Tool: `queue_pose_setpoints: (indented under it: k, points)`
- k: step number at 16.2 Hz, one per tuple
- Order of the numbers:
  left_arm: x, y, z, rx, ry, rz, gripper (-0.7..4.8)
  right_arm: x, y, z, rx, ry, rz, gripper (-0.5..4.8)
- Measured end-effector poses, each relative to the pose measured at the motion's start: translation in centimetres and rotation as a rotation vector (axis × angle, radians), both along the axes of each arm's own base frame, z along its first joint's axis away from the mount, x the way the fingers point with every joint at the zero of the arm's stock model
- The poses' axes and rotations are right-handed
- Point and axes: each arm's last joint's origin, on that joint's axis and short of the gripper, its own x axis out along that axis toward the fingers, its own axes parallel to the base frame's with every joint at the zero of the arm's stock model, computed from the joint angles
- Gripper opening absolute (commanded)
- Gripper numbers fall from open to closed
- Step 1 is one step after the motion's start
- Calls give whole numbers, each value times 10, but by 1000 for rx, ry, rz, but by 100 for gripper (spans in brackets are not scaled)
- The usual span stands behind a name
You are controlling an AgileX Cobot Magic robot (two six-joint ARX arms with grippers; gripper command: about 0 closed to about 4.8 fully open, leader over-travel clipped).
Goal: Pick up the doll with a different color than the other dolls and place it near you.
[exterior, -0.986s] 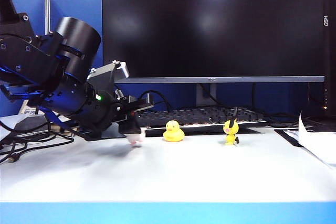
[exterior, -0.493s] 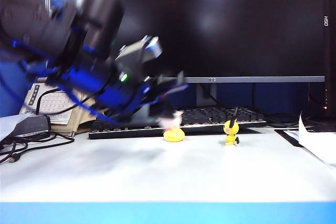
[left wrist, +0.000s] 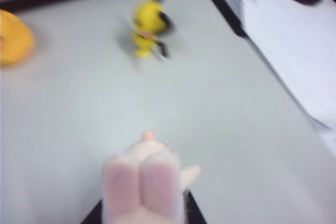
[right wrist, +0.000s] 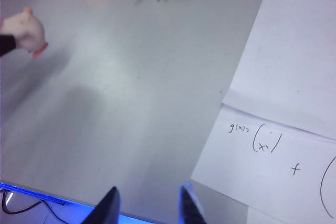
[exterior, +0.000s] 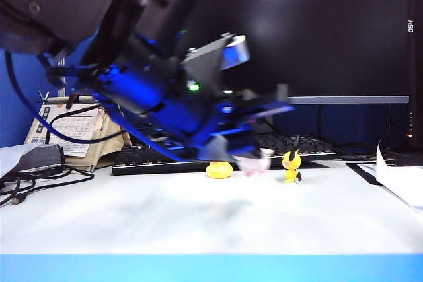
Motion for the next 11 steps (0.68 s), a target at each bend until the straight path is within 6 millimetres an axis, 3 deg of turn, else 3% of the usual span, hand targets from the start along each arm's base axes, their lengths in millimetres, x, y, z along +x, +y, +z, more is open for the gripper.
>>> queue_pose_setpoints:
  k: [2, 4, 11]
  points:
    - [-22, -13, 0, 17, -10, -20, -6, 0, 0, 0, 0, 0, 0, 148]
    - [-31, -18, 2, 21, -22, -20, -6, 0, 0, 0, 0, 0, 0, 148]
    - [-32, -16, -1, 52, -7, 33, -6, 0, 0, 0, 0, 0, 0, 148]
